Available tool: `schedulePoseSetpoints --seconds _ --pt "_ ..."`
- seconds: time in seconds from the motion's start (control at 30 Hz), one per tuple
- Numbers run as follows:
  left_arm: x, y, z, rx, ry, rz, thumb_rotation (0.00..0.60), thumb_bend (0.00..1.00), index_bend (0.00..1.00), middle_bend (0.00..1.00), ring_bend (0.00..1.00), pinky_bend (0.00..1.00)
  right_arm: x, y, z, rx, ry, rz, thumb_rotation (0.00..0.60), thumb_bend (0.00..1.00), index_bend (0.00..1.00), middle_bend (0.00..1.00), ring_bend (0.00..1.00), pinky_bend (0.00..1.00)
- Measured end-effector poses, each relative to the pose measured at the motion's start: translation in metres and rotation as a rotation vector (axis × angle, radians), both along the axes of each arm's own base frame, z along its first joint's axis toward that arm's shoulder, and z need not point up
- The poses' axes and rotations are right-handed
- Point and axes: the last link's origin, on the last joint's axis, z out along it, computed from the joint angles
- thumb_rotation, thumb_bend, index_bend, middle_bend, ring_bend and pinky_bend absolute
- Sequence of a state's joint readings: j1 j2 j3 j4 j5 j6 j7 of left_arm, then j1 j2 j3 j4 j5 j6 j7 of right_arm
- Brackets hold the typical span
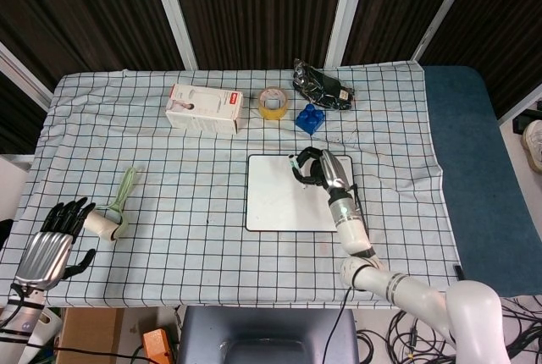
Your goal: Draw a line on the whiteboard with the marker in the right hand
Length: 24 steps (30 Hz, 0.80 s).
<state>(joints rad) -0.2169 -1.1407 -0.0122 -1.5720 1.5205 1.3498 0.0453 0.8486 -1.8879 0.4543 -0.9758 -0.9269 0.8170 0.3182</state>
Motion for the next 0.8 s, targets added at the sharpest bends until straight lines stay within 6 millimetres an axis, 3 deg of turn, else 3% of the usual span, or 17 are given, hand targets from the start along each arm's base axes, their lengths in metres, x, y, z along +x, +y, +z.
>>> schedulePoseSetpoints --seconds 0.43,0.8 --pt "0.001 0.000 -0.001 -0.009 0.003 -0.004 0.600 0.37 0.00 0.00 0.00 0.03 -0.004 0.005 -0.004 0.009 0.046 0.014 0.600 0.42 1.00 0.75 0.73 0.74" --pt "0.001 0.000 -0.002 -0.011 0.005 -0.005 0.600 0.37 0.00 0.00 0.00 0.03 -0.019 0.008 -0.002 0.007 0.090 0.008 0.600 0.42 1.00 0.75 0.73 0.74"
